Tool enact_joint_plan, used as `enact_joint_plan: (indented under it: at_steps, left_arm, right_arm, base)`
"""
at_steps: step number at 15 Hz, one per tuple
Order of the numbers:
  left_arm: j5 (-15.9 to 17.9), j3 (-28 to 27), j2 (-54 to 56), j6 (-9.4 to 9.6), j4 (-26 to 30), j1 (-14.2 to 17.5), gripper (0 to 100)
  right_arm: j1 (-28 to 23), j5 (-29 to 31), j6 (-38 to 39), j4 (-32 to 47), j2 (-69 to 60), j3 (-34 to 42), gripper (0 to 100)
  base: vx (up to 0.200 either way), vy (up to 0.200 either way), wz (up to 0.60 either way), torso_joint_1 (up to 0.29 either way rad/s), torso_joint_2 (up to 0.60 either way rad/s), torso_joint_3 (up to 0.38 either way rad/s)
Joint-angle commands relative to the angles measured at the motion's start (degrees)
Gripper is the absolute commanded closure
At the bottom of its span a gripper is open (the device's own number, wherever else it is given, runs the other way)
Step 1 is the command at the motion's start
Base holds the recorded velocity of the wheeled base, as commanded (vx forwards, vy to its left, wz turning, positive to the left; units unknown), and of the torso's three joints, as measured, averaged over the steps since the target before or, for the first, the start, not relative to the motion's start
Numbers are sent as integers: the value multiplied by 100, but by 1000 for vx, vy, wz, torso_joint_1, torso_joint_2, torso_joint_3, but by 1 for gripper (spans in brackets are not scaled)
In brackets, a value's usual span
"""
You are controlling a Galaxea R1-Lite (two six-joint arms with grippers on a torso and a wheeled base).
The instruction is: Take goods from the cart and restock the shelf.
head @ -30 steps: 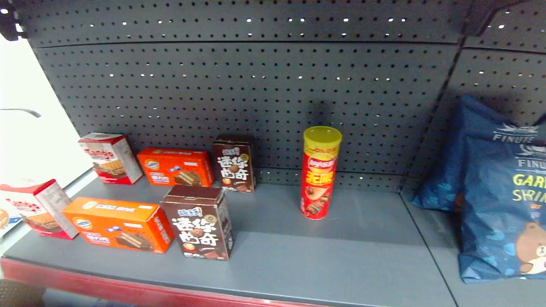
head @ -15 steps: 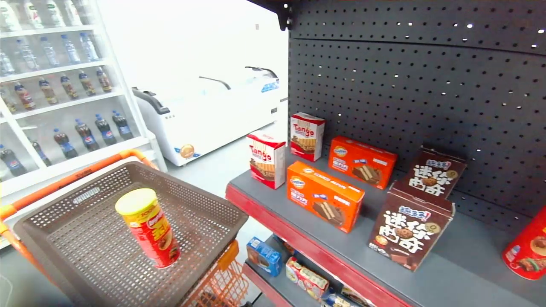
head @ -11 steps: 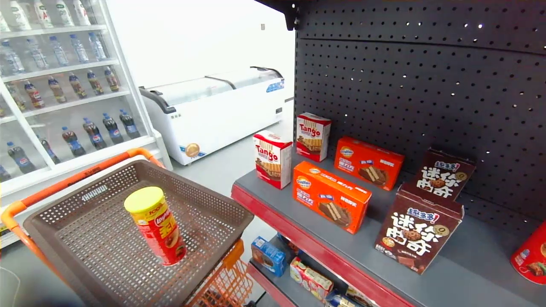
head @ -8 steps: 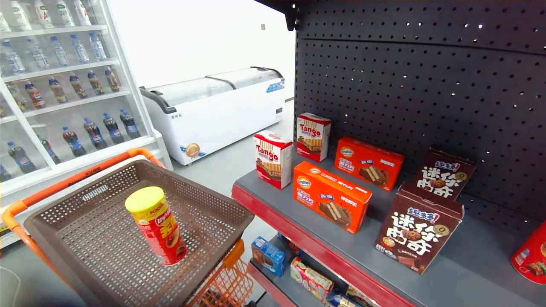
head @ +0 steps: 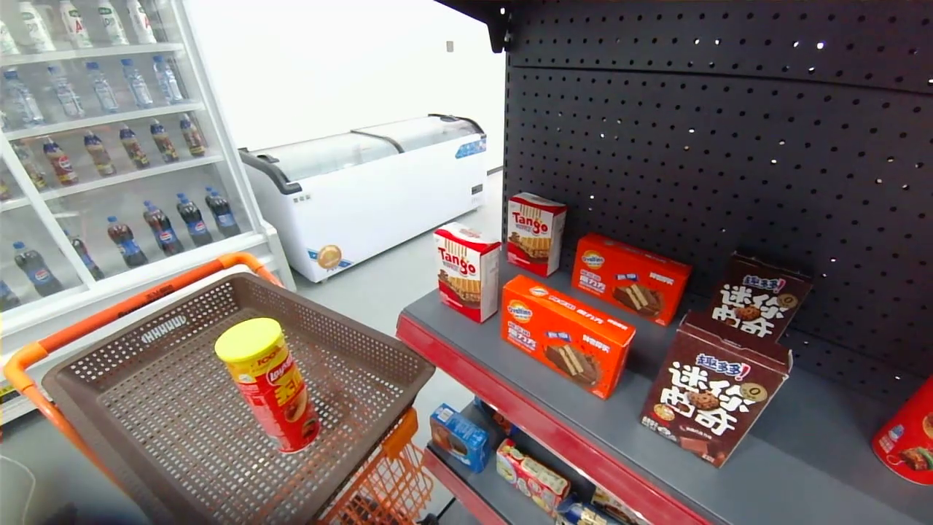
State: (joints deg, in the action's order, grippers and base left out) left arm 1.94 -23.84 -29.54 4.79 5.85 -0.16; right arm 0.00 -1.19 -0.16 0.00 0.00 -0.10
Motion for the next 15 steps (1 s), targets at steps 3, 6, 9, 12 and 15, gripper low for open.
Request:
enact_joint_plan:
  at_steps: [3, 6, 9, 12, 15]
  left_arm:
    - [70, -613, -3286, -128, -497, 570, 0]
    - [246, -498, -4332, -40, -1780, 728, 0]
    - [254, -235, -4956, 31, -2440, 587, 0]
    - [254, 222, -5378, -13, -3398, 262, 0]
    - [219, 345, -5835, -154, -3960, 174, 0]
  right_arm:
    - [0, -4, -2, 0, 0, 1, 0]
    - [0, -4, -2, 0, 0, 1, 0]
    - [0, -4, -2, 0, 0, 1, 0]
    - [0, -4, -2, 0, 0, 1, 0]
    - [0, -4, -2, 0, 0, 1, 0]
  base:
    - [0, 0, 0, 0, 0, 0]
    - [0, 0, 0, 0, 0, 0]
    - [0, 0, 0, 0, 0, 0]
    - [0, 0, 0, 0, 0, 0]
    - [0, 0, 0, 0, 0, 0]
